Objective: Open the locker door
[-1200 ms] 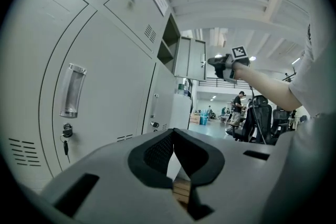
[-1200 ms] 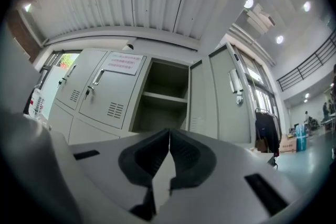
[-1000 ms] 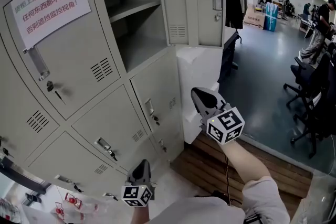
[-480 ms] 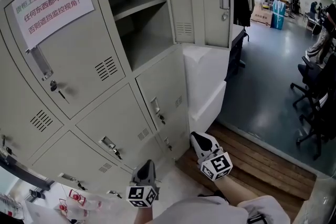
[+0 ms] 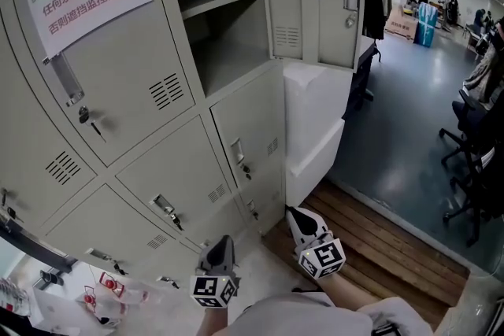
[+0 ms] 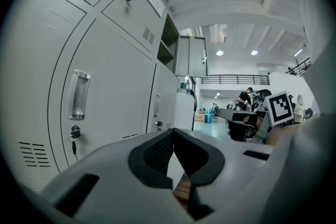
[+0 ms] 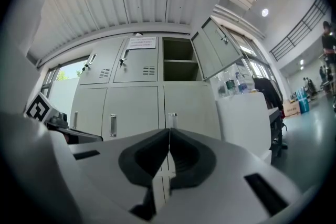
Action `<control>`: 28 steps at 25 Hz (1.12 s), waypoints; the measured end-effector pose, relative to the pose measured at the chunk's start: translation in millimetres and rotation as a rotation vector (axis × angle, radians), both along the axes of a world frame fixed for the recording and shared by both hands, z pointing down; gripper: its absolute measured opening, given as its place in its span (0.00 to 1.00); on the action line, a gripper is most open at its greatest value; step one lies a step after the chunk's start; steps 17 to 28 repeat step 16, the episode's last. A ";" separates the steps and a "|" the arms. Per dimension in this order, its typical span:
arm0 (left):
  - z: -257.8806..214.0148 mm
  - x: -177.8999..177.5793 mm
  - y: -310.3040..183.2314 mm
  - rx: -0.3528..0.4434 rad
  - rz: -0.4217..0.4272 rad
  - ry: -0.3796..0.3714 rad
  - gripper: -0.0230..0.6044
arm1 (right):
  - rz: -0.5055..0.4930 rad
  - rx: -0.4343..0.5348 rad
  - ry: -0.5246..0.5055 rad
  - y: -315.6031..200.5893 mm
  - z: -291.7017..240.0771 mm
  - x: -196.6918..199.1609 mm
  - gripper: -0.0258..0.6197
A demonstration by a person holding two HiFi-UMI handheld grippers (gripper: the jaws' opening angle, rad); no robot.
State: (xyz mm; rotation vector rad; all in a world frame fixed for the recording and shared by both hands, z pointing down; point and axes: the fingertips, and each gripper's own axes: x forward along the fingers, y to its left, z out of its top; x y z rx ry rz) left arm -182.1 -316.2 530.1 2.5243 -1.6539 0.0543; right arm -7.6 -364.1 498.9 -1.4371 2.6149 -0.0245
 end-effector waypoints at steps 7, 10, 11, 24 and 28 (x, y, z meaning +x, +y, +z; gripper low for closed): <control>3.0 -3.1 2.5 -0.004 -0.013 0.007 0.04 | 0.005 -0.021 -0.005 2.5 5.5 -2.2 0.06; 3.2 -4.0 2.5 -0.003 -0.017 0.009 0.04 | 0.004 -0.021 0.001 3.4 6.0 -1.2 0.06; 2.8 -4.4 2.6 -0.002 -0.018 0.010 0.04 | 0.005 -0.021 0.002 3.5 6.3 -0.6 0.06; -2.0 -4.8 2.0 0.013 -0.019 0.016 0.04 | 0.012 -0.025 0.006 3.3 7.5 1.2 0.06; -2.0 -4.8 2.0 0.013 -0.019 0.016 0.04 | 0.012 -0.025 0.006 3.3 7.5 1.2 0.06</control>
